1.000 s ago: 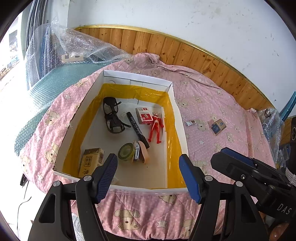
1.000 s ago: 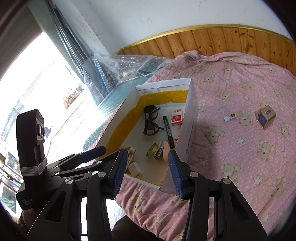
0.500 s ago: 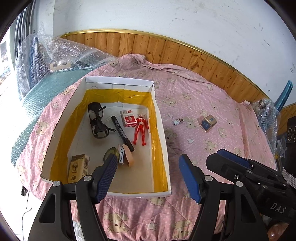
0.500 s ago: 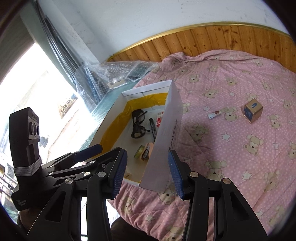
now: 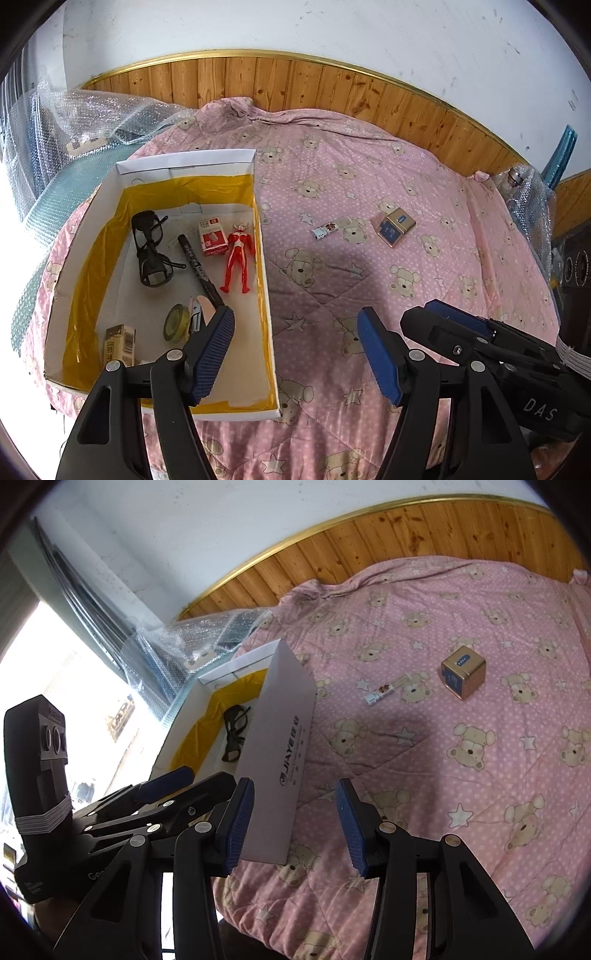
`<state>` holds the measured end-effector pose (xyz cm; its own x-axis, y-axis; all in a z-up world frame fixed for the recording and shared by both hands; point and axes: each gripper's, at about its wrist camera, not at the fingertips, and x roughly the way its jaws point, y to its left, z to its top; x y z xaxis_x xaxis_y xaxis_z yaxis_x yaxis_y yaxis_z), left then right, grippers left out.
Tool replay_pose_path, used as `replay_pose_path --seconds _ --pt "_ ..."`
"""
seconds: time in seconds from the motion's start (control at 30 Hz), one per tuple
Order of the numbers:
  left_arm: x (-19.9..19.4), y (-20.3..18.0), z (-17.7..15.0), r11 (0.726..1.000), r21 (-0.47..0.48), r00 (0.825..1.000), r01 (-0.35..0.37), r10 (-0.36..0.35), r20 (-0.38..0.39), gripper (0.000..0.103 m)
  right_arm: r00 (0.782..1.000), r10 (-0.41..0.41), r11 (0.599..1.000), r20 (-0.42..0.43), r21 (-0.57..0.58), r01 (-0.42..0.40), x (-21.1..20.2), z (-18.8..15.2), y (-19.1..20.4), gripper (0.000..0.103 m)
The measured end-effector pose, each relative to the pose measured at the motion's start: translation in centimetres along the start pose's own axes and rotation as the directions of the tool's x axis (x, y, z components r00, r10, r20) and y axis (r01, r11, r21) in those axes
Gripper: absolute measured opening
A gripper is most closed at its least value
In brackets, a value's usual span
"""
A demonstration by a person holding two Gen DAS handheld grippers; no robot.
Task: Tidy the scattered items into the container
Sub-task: 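Move both grippers back toward the glass tube and gold tin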
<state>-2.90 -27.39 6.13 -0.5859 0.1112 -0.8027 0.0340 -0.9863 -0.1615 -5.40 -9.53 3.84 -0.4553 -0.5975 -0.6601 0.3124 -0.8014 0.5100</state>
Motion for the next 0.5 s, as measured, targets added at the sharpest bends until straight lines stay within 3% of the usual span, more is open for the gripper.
replay_pose_path --seconds 0.5 --pt "6.1 -4.7 2.8 0.998 0.064 0.998 0.026 -0.022 -0.052 0.07 0.999 -0.043 0.992 -0.005 0.122 0.043 0.5 2.0 -7.7 0.049"
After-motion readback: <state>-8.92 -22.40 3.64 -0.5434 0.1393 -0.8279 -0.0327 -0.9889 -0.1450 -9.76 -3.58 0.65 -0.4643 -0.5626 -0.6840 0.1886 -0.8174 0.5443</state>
